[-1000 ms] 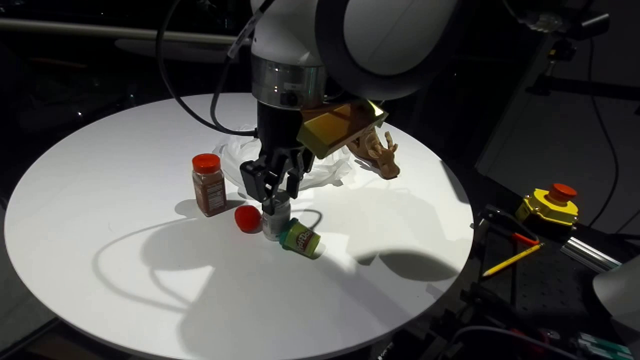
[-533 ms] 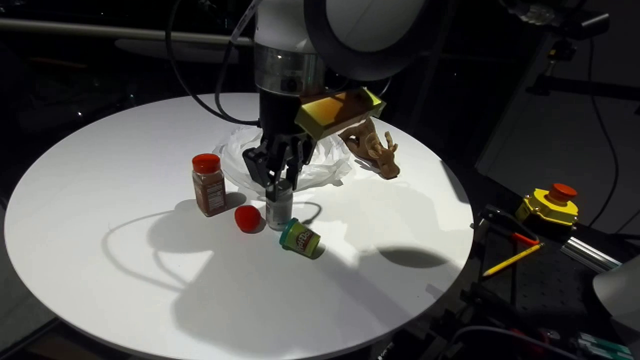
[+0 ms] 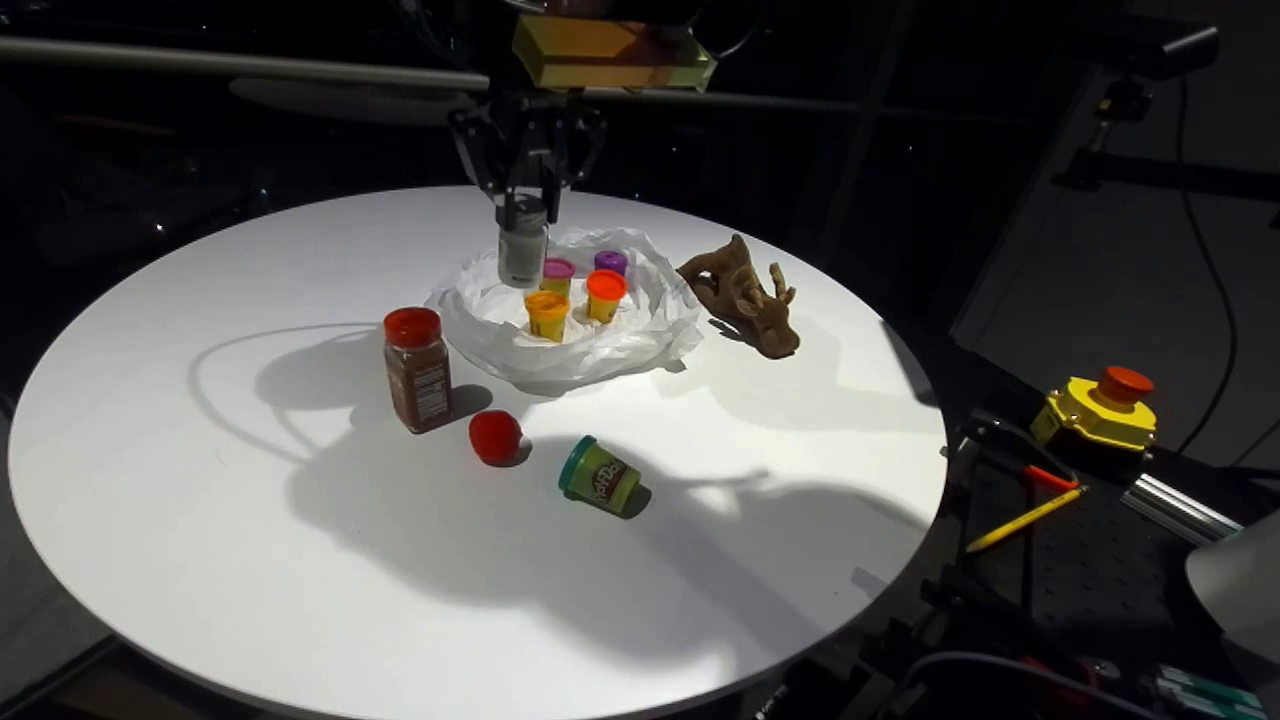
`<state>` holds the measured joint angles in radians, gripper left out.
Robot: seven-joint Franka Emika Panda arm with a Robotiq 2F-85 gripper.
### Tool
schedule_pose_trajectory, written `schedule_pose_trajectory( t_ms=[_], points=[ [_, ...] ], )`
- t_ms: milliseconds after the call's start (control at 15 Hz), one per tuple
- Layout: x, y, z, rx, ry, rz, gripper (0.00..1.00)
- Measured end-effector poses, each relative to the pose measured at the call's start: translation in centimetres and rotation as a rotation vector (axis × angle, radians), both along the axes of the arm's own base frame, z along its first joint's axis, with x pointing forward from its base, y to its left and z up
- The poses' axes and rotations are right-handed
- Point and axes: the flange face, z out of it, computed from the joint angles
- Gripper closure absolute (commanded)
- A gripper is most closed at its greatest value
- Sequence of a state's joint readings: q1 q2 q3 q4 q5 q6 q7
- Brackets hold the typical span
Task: Put the contents on the table into the plastic bag.
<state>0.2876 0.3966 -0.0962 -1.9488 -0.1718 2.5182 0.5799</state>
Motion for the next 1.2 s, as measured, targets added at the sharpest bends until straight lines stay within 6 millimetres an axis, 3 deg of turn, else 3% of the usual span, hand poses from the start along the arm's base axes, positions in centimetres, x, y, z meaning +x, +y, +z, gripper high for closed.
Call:
schedule_pose_trajectory(
  t_ms=[267, 600, 1133, 1200],
  points=[
    [4.2, -2.9, 0.3, -0.009, -0.024, -0.103, 0.80],
    [8.4, -5.8, -2.6, -0.008, 0.008, -0.182, 0.81],
    [12.1, -7.4, -7.3, 0.047, 0.069, -0.271, 0.80],
    [12.2, -7.3, -7.7, 0.050, 0.073, -0.275, 0.31]
  ],
)
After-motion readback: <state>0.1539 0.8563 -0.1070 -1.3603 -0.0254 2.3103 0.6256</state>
